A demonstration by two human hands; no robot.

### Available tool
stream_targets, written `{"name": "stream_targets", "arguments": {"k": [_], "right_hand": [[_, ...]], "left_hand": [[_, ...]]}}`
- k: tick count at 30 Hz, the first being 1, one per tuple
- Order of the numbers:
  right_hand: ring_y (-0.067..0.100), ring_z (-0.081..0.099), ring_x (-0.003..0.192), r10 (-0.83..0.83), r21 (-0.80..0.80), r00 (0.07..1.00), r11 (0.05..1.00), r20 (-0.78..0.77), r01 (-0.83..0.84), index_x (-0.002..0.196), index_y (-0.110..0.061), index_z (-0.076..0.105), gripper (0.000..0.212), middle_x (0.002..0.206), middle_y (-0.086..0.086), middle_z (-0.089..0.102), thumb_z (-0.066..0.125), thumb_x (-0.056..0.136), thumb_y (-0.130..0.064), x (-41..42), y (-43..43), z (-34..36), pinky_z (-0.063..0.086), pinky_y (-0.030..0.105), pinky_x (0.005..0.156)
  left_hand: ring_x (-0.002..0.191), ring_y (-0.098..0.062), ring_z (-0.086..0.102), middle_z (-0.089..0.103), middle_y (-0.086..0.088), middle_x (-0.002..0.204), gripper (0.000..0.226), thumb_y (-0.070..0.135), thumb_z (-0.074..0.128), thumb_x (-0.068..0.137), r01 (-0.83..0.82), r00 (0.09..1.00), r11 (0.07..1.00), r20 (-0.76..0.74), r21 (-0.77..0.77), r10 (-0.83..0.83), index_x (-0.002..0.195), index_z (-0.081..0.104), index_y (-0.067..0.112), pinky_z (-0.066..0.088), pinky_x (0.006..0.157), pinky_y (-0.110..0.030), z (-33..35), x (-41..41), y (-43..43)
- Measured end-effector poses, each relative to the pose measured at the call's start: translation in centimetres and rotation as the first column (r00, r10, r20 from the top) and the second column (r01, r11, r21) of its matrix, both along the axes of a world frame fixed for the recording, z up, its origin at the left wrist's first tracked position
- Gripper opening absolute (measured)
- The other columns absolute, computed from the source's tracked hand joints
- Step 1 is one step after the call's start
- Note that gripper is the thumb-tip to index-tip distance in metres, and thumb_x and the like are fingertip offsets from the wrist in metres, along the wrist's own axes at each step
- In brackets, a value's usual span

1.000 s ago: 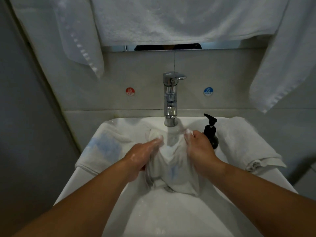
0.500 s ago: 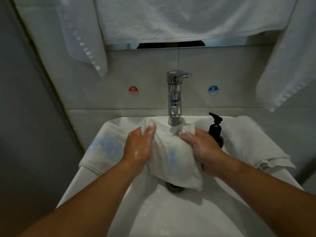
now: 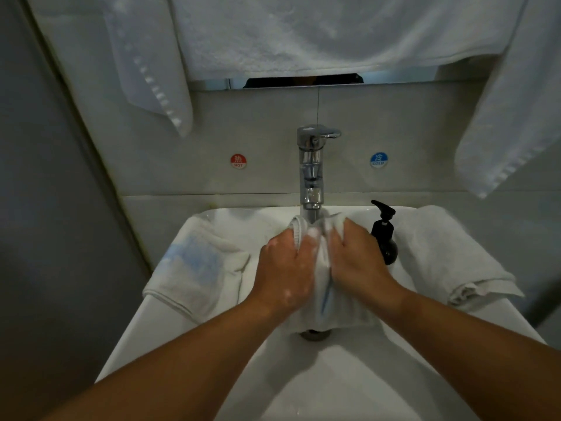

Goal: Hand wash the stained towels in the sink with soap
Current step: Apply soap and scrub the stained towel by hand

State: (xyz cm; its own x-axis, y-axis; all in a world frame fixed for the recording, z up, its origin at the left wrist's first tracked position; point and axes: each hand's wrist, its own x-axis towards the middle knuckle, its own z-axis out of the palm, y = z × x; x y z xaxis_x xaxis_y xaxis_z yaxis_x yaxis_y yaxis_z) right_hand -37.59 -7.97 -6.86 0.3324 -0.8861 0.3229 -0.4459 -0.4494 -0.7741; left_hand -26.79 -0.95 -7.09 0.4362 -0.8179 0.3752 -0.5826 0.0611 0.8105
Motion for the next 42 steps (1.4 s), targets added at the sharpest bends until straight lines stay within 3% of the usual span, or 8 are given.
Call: {"name": "stream_targets", "arguments": {"k": [4, 10, 15, 19, 25, 32, 36, 42], "right_hand": [[0.015, 0.066, 0.080, 0.122, -0.030, 0.992, 0.992, -0.040, -0.123, 0.091, -0.021, 0.062, 0.028, 0.085, -0.003, 0.068, 0.047, 0.104, -0.041, 0.5, 1.6, -0.6, 0.051, 0.033, 0.072], [0.001, 0.063, 0.069, 0.034, 0.031, 0.998, 0.999, 0.048, -0.035, 0.084, -0.022, 0.060, 0.029, 0.076, -0.006, 0.065, 0.045, 0.107, -0.033, -0.6, 0.0, 0.0, 0.042, 0.012, 0.058], [0.015, 0.068, 0.080, 0.162, -0.043, 0.986, 0.986, 0.025, -0.161, 0.092, -0.019, 0.064, 0.034, 0.084, -0.003, 0.070, 0.045, 0.102, -0.045, 0.4, 1.7, -0.1, 0.054, 0.035, 0.073], [0.021, 0.066, 0.079, 0.026, -0.027, 0.998, 0.999, 0.049, -0.024, 0.087, -0.016, 0.059, 0.031, 0.081, 0.002, 0.067, 0.044, 0.105, -0.036, 0.0, -0.4, 0.3, 0.050, 0.037, 0.071], [0.022, 0.064, 0.079, 0.164, -0.033, 0.985, 0.985, -0.060, -0.167, 0.083, -0.017, 0.061, 0.034, 0.082, 0.002, 0.068, 0.049, 0.103, -0.042, 0.4, 1.9, 0.4, 0.047, 0.033, 0.069], [0.021, 0.067, 0.083, 0.042, 0.035, 0.998, 0.999, -0.044, -0.040, 0.089, -0.013, 0.065, 0.031, 0.086, 0.005, 0.069, 0.049, 0.104, -0.035, -0.6, 0.6, 0.1, 0.049, 0.033, 0.073], [-0.002, 0.058, 0.063, 0.189, -0.030, 0.979, 0.981, -0.080, -0.192, 0.071, -0.023, 0.055, 0.034, 0.069, -0.008, 0.061, 0.056, 0.101, -0.039, 0.0, 1.9, 0.6, 0.040, 0.013, 0.058], [0.020, 0.064, 0.079, -0.012, 0.209, 1.000, 0.978, -0.029, 0.018, 0.081, -0.012, 0.066, 0.042, 0.078, 0.001, 0.067, 0.054, 0.101, -0.047, -1.6, -1.5, 0.0, 0.045, 0.031, 0.065]], "left_hand": [[0.093, -0.030, 0.067, 0.070, -0.008, 0.094, 0.042, 0.044, 0.036, 0.105, -0.159, 0.987, 0.985, -0.018, 0.065, 0.160, 0.097, 0.065, 0.015, 0.052, 0.082, -0.040, -0.6, 1.6, -1.3], [0.083, -0.018, 0.066, 0.069, 0.000, 0.086, 0.049, 0.054, 0.033, 0.092, 0.081, 0.995, 0.995, 0.052, 0.050, -0.083, 0.093, 0.066, 0.019, 0.051, 0.077, -0.035, -0.2, -0.3, 0.2], [0.096, -0.027, 0.067, 0.072, -0.005, 0.096, 0.039, 0.040, 0.038, 0.106, -0.086, 0.986, 0.991, -0.131, 0.101, 0.099, 0.092, 0.068, 0.019, 0.053, 0.090, -0.045, -0.3, 1.2, -0.7], [0.078, -0.012, 0.067, 0.072, 0.001, 0.083, 0.036, 0.037, 0.044, 0.106, 0.073, 0.988, 0.996, -0.142, 0.046, -0.066, 0.086, 0.069, 0.020, 0.054, 0.076, -0.034, 0.7, 0.0, 0.7], [0.089, -0.031, 0.069, 0.073, -0.009, 0.088, 0.047, 0.050, 0.040, 0.098, -0.047, 0.977, 0.993, -0.204, 0.104, 0.068, 0.083, 0.069, 0.017, 0.055, 0.087, -0.051, 0.4, 1.6, -0.5], [0.071, -0.018, 0.060, 0.063, 0.002, 0.071, 0.043, 0.042, 0.043, 0.103, 0.034, 0.997, 0.998, -0.073, 0.061, -0.030, 0.067, 0.054, 0.022, 0.048, 0.070, -0.035, 0.9, 0.7, -0.2], [0.089, -0.030, 0.070, 0.074, -0.006, 0.086, 0.048, 0.053, 0.040, 0.089, 0.025, 0.980, 0.993, -0.197, 0.115, -0.002, 0.083, 0.070, 0.016, 0.055, 0.087, -0.051, 0.1, 1.9, -0.1], [0.090, -0.030, 0.070, 0.074, -0.009, 0.088, 0.045, 0.053, 0.052, 0.094, -0.025, 0.915, 0.987, -0.395, 0.157, 0.086, 0.079, 0.072, 0.016, 0.055, 0.091, -0.052, 0.4, 2.2, -0.8]]}}
